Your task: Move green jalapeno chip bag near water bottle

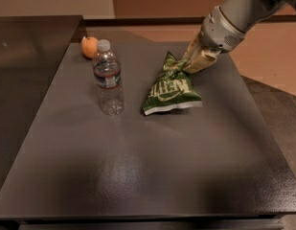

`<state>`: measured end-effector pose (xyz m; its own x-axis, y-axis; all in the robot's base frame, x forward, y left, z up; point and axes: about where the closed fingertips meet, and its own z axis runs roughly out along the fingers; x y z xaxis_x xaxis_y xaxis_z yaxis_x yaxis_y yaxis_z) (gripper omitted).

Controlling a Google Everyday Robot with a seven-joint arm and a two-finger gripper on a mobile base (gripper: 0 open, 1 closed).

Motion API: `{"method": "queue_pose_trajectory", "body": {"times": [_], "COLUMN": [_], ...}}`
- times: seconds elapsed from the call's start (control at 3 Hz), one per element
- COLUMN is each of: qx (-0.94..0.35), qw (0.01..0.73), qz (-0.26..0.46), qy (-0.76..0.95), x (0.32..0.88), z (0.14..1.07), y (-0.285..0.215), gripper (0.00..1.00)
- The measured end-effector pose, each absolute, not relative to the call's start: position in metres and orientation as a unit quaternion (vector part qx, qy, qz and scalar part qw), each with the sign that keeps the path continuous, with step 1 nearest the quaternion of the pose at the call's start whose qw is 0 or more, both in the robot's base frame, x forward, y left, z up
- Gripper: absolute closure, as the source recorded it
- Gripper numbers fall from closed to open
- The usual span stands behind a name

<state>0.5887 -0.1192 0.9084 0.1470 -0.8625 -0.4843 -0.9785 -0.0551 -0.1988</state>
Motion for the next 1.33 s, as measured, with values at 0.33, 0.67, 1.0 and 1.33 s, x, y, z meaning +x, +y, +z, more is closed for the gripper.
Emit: {"method": "queue_pose_trajectory", "body": {"times": [0.33,0.67,1.0,1.33], "qx": [-0.75,-0.771,-0.787,-0.795], "qw": [0.244,0.244,0.243,0.241], "qz": [0.136,0.149,0.16,0.169], "qy": [0.599,0.569,0.545,0.53], "x": [0.585,0.587,0.591,0.596], "z": [0.904,0.902,0.901,0.9], "y": [-0.096,-0.078,-0.062,-0.055], "gripper": [0.83,0.61,0.36,0.13]}}
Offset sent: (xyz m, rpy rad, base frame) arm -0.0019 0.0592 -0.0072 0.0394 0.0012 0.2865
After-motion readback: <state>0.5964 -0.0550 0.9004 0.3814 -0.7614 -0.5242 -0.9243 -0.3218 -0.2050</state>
